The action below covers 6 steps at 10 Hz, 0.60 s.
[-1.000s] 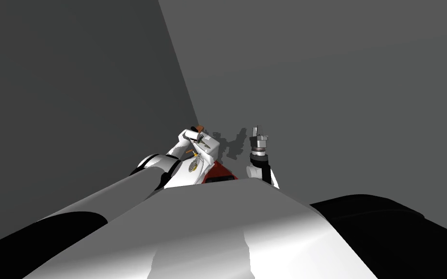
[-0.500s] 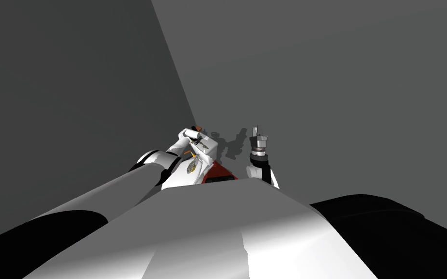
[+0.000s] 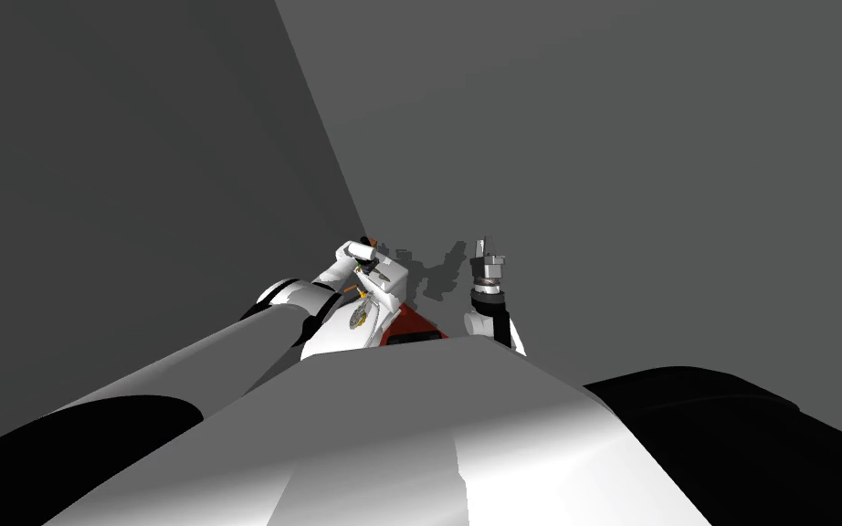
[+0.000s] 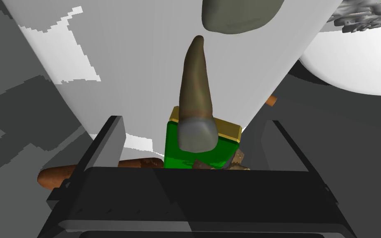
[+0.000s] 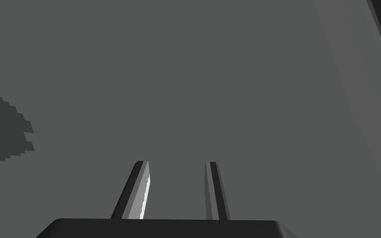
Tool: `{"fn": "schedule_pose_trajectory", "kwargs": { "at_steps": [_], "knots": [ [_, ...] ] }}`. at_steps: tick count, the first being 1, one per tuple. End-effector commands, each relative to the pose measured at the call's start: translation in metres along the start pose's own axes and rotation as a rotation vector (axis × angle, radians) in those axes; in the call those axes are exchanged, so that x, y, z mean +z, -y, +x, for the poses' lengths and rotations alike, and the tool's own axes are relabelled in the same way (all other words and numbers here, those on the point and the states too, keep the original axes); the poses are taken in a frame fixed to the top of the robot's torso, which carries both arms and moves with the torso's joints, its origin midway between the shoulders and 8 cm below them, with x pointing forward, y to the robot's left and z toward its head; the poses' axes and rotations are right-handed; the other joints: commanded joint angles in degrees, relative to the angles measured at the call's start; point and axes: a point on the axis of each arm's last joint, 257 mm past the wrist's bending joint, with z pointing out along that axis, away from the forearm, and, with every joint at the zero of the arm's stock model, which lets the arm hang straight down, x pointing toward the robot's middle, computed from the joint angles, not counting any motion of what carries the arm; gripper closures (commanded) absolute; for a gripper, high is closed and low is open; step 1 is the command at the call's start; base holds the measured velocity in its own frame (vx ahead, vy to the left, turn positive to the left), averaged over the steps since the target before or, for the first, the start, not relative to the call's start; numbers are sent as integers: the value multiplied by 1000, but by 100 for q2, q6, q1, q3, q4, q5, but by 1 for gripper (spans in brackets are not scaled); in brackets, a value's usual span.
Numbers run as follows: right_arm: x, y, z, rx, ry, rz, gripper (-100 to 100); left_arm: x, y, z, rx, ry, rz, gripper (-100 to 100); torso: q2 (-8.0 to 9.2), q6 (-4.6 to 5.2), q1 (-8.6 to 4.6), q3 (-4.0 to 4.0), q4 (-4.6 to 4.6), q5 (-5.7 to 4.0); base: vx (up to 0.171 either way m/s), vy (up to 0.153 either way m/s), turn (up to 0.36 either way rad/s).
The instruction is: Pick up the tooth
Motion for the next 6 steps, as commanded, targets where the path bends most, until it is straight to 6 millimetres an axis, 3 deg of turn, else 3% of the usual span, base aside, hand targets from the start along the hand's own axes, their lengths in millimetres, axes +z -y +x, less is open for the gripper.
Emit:
{"fn": "schedule_pose_trajectory", "kwargs": {
  "at_steps": [1, 2, 5, 6],
  "knots": [
    [0, 0, 0, 0, 0, 0, 0, 0, 0, 0, 0, 0, 0, 0, 0, 0, 0, 0, 0, 0, 0, 0, 0],
    [0, 0, 0, 0, 0, 0, 0, 11, -8, 4, -4, 1, -2, -100, 1, 0, 1, 0, 0, 0, 34, 13, -34],
    [0, 0, 0, 0, 0, 0, 0, 16, -12, 7, -6, 0, -5, -100, -19, 0, 10, -11, -5, 3, 43, 17, -18],
    [0, 0, 0, 0, 0, 0, 0, 16, -12, 7, -6, 1, -3, 100, -10, 0, 6, -6, -3, 2, 0, 0, 0]
  ]
}}
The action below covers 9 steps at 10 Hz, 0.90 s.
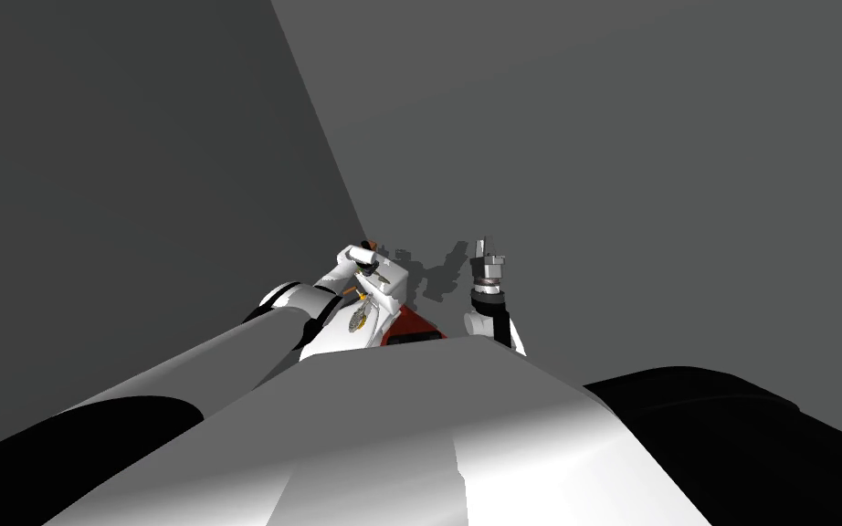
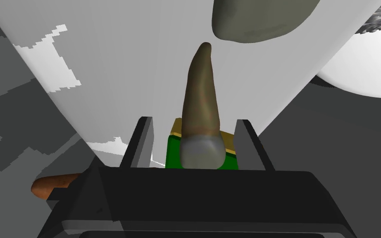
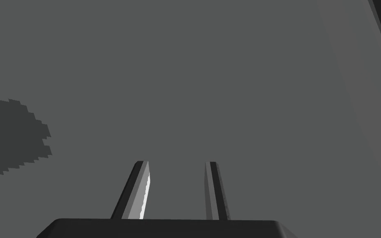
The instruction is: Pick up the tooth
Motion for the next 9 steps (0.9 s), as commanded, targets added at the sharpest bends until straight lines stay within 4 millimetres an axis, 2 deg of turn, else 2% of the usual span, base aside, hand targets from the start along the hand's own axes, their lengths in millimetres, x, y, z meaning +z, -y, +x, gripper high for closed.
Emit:
{"fn": "schedule_pose_trajectory", "kwargs": {
  "at_steps": [1, 4, 5, 6, 8, 9],
  "knots": [
    [0, 0, 0, 0, 0, 0, 0, 0, 0, 0, 0, 0, 0, 100, 0, 0, 0, 0, 0, 0, 0, 0, 0],
    [0, 0, 0, 0, 0, 0, 0, 0, 0, 0, -1, 0, -1, 100, -4, 3, 0, -3, -2, 1, 0, 0, 0],
    [0, 0, 0, 0, 0, 0, 0, 0, 0, 0, 0, 0, -1, 0, -4, 3, 0, -3, -2, 1, 0, 0, 0],
    [0, 0, 0, 0, 0, 0, 0, -11, 8, -5, 4, -1, 2, 100, -4, 2, 0, -3, -2, 1, -43, -21, 41],
    [0, 0, 0, 0, 0, 0, 0, -9, 9, -5, 4, 0, 5, 100, 19, 2, -13, 10, 3, -2, -42, -21, 16],
    [0, 0, 0, 0, 0, 0, 0, -10, 9, -4, 4, 0, 3, 0, 12, 2, -8, 7, 2, -1, 0, 0, 0]
  ]
}}
